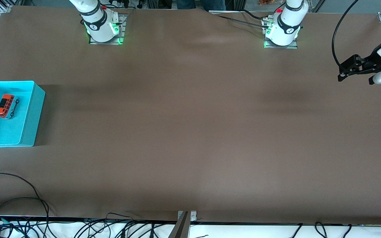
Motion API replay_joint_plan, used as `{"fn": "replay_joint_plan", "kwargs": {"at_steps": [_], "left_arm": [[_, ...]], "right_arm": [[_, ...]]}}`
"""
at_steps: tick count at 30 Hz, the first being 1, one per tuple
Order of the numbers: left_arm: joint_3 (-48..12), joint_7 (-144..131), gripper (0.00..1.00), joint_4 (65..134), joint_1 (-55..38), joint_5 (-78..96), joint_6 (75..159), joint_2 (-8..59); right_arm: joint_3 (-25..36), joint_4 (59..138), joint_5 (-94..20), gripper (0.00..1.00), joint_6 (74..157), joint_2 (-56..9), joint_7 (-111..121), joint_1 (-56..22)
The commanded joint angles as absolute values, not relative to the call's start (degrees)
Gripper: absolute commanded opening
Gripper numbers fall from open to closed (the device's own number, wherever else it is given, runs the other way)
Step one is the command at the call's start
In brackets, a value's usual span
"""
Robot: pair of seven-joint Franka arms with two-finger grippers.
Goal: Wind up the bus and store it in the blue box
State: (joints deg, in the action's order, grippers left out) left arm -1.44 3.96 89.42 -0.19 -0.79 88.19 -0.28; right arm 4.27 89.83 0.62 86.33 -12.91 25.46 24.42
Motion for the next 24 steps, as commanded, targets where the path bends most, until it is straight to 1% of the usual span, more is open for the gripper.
{"fn": "replay_joint_plan", "kwargs": {"at_steps": [1,5,9,15,21,24], "left_arm": [[-1.4,3.4,1.00,86.8,-0.4,-0.1,87.2,1.0],[-1.4,3.5,1.00,86.8,-0.4,-0.1,87.1,1.0],[-1.4,3.5,1.00,86.8,-0.4,-0.1,87.2,1.0],[-1.4,3.5,1.00,86.8,-0.4,-0.1,87.1,1.0],[-1.4,3.4,1.00,86.8,-0.4,-0.1,87.1,1.0],[-1.5,3.5,1.00,86.7,-0.4,-0.2,87.1,1.0]], "right_arm": [[0.6,87.9,-1.0,1.00,81.0,-10.7,20.5,24.2],[-1.8,84.1,-1.4,1.00,76.3,-10.5,16.0,23.9],[-2.5,82.0,-1.3,1.00,74.3,-9.5,15.1,21.2],[-0.5,81.7,-1.2,1.00,72.3,-6.8,13.6,16.3],[3.7,81.8,-1.5,1.00,71.5,-4.3,8.6,8.2],[4.0,81.9,-1.8,1.00,71.2,-3.8,5.0,4.8]]}}
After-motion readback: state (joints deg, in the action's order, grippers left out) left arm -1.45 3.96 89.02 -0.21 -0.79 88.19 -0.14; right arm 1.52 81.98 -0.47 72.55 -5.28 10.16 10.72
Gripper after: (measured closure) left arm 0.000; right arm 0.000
